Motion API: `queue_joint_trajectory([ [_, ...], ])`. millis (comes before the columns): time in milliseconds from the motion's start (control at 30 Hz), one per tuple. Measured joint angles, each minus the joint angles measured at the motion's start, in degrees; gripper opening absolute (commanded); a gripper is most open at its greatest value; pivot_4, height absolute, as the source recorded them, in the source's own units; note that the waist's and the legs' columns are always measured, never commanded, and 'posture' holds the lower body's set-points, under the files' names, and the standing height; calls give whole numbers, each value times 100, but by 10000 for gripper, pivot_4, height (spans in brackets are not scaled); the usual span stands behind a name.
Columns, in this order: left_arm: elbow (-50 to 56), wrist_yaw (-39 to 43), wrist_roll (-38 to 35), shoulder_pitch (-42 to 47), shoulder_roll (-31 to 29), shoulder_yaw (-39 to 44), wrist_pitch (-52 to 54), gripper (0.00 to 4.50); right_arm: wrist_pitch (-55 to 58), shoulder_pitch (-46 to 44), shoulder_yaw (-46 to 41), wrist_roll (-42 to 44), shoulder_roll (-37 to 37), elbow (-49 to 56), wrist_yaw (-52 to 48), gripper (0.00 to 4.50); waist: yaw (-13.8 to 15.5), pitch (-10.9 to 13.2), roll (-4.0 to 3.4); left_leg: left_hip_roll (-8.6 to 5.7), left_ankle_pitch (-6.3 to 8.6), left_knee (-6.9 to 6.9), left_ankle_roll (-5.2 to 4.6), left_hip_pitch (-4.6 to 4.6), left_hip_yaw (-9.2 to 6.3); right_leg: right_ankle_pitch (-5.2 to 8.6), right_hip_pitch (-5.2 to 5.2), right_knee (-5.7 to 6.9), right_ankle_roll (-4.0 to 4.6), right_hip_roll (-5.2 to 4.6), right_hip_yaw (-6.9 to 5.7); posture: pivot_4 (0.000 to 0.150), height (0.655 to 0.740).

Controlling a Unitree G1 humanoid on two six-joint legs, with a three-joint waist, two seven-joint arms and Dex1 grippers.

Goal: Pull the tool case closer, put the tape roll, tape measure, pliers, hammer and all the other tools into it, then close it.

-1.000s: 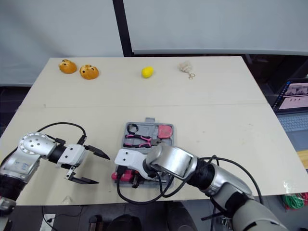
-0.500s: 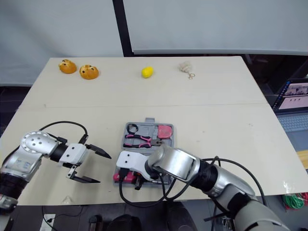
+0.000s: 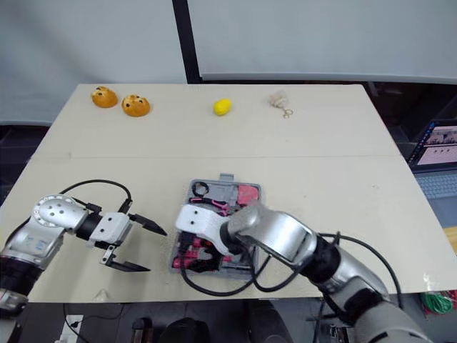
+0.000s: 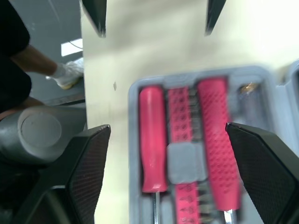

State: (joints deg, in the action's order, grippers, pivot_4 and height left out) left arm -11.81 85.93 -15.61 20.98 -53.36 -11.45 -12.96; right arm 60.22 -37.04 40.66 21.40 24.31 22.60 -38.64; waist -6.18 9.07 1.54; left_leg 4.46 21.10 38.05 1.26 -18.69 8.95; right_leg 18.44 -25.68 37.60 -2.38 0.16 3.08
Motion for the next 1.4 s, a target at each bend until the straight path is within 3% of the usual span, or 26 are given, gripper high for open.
queue_joint_trajectory([
  [100, 14, 0, -11, 2, 32, 0, 75, 45000, -1162, 831, -136, -137, 25, -118, -80, 34195, -22, 0, 0, 0, 0, 3, 0, 5, 9, -3, 1, 5, -5, 3, 6, 1500, 7400],
  [200, 33, 0, -13, 7, 76, 0, 99, 45000, -2198, 1329, -267, -357, -26, -461, -180, 19730, -34, 1, 1, 1, -3, 3, 6, 22, 16, -3, 7, 17, -4, 9, 15, 1500, 7400],
  [300, 32, 0, -13, 7, 76, 0, 106, 45000, -2574, 1525, -365, -451, -150, -700, -205, 3726, -19, 1, 1, 2, -4, 2, 7, 25, 16, -2, 8, 19, -2, 11, 15, 1500, 7400],
  [333, 32, 0, -13, 11, 76, 0, 107, 45000, -2619, 1544, -373, -459, -211, -735, -206, 426, -19, 1, 1, 2, -4, 2, 7, 25, 17, -2, 8, 19, -2, 11, 16, 1500, 7400],
  [633, 23, 0, -12, 114, 152, -1, 129, 45000, -2864, 1697, -343, -900, -280, -1165, -258, 426, 1, 1, 2, 2, -3, 4, 6, 25, 19, -1, 9, 17, -2, 9, 16, 1500, 7400],
  [1067, -197, -1, 47, 421, 381, -26, 141, 45000, -2308, 1826, -134, -1587, -259, -720, -207, 426, 8, -43, 19, 4, -1, -2, 10, 42, 20, 4, 22, 19, 7, 13, 17, 1500, 7400],
  [1267, -956, -6, 306, 806, 612, -68, 157, 45000, -2086, 2162, -913, -953, -341, -252, -295, 426, 32, -31, 15, 6, -1, 5, 11, 34, 24, 3, 15, 23, 4, 18, 19, 1500, 7400],
  [1400, -1712, -11, 573, 1171, 863, -105, -97, 45000, -1608, 2162, -2023, -407, 429, 634, -474, 426, 135, -32, 18, 2, 1, 11, 6, 32, 23, 0, 17, 19, 0, 16, 18, 1500, 7400],
])
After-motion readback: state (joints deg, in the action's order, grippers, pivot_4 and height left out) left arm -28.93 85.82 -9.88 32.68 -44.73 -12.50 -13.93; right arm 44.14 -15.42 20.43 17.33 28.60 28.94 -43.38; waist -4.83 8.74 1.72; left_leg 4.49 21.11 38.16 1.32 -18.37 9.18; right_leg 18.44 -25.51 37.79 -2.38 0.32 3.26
